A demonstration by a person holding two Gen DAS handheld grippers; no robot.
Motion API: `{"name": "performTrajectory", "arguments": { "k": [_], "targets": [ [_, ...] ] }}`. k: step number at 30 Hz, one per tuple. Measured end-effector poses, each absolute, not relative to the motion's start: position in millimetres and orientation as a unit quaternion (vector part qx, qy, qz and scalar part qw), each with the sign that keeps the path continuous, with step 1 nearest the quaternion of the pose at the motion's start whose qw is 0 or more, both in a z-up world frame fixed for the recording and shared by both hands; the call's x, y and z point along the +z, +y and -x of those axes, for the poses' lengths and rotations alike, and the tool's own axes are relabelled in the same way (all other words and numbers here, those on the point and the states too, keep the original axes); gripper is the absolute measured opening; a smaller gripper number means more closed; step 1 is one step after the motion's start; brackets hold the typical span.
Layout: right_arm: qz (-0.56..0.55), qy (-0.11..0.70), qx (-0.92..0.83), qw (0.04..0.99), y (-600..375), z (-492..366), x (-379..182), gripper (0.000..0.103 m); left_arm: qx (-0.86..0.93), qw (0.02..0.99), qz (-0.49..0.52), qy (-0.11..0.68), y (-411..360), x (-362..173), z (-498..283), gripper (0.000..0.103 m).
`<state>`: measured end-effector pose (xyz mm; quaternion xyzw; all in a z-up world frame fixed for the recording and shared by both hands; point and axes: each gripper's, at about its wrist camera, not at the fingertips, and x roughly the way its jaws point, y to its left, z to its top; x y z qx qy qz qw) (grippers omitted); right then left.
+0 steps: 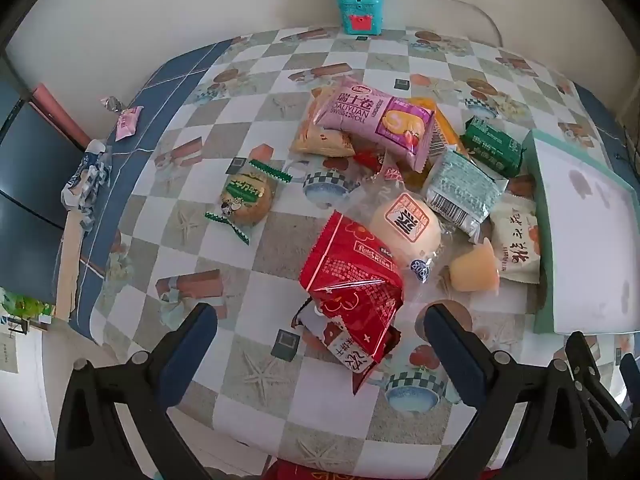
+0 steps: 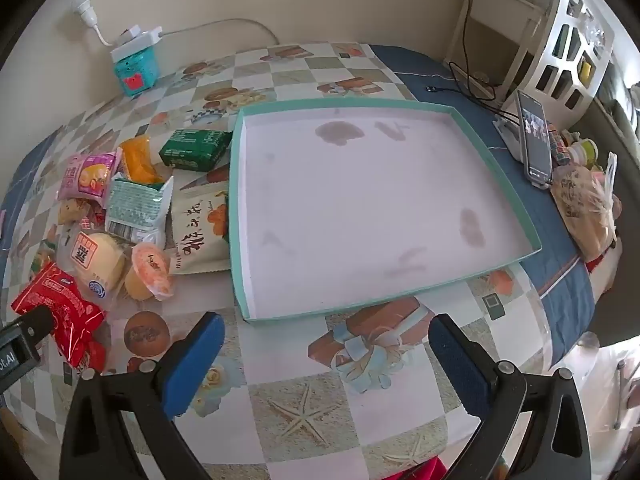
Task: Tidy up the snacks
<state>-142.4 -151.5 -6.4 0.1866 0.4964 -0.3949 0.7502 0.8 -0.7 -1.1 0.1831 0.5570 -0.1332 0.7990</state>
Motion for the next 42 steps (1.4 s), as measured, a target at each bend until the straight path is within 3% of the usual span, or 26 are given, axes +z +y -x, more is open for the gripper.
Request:
{"name": "performTrajectory", "arguments": {
  "k": [42],
  "targets": [
    [-0.188,0.493,-0.397,0.751,-151.6,141.2,-8.2,0.103,-0.144,0.794,-0.169,0.565,-0.2,-7.1,-4.0,0.103]
  ]
}}
